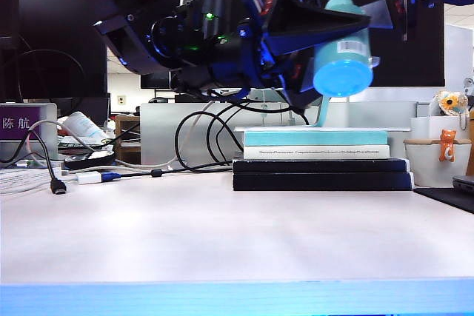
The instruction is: Pick up the sprayer with the left hand and remove the lid with the right hand then place it on the table.
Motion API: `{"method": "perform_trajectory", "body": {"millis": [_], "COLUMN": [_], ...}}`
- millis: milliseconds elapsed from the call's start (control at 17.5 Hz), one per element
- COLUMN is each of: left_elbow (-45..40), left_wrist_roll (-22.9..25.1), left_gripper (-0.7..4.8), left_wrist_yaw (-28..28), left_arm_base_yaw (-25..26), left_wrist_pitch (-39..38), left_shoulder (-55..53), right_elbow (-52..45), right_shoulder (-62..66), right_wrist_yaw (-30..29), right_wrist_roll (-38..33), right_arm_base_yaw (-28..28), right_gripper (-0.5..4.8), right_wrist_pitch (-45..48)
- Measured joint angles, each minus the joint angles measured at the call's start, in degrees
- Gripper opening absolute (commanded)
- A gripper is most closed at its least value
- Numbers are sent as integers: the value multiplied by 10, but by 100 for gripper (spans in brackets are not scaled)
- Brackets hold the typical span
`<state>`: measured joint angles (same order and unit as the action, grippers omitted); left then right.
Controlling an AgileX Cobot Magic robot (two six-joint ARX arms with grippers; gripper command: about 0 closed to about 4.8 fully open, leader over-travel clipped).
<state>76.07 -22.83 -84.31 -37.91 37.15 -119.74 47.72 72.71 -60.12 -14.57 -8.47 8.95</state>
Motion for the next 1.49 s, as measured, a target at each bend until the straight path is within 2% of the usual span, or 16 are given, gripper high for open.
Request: {"method": "perform_trajectory", "body": {"millis": [57, 114, 229, 286, 343, 400, 457, 571, 629, 800, 914, 1086, 1143, 1200, 1314, 1486], "left_elbow": [0, 0, 1, 1, 1, 1, 1, 1, 1, 1, 1, 4, 2, 0, 0, 0], "left_wrist_roll": [-10, -21, -25, -26, -26, -27, -27, -27, -27, -27, -27, -13, -11, -11, -3, 21], "left_gripper": [174, 174, 174, 174, 174, 174, 174, 167, 140, 140, 126, 120, 119, 120, 120, 120], "left_wrist_yaw": [1, 6, 8, 8, 9, 10, 14, 25, 44, 103, 122, 190, 217, 228, 232, 195], "left_arm_base_yaw": [7, 13, 12, 10, 10, 10, 10, 11, 11, 10, 10, 5, -1, -4, -7, 7], "left_wrist_pitch": [10, 18, 23, 25, 27, 27, 27, 29, 28, 25, 24, 0, -20, -36, -42, -50], "left_shoulder": [0, 0, 0, 0, 0, 0, 0, 0, 0, 0, 0, 1, 0, -1, -1, 1], "right_elbow": [0, 0, 0, 0, 0, 0, 0, 0, 0, 0, 0, -3, -1, 2, 2, 2], "right_shoulder": [0, 0, 0, 0, 0, 0, -1, -1, -1, -1, -1, 2, 1, -1, 0, 0], "right_wrist_yaw": [0, 0, 0, 1, 1, 0, -2, 13, 32, 87, 116, 163, 210, 233, 241, 242], "right_wrist_roll": [0, 0, 1, 0, 0, 0, 1, 6, 6, 7, 6, -1, -5, -5, -5, -1], "right_arm_base_yaw": [-1, -1, -1, -1, -1, -1, -1, -1, -2, -3, -5, -6, -4, 2, -1, 0], "right_gripper": [296, 233, 230, 176, 155, 24, -6, -6, -6, -6, -6, -6, -6, -6, -6, -6], "right_wrist_pitch": [-5, -5, -6, -6, -5, -3, -3, 2, 4, 8, 19, 43, 89, 116, 122, 101]}}
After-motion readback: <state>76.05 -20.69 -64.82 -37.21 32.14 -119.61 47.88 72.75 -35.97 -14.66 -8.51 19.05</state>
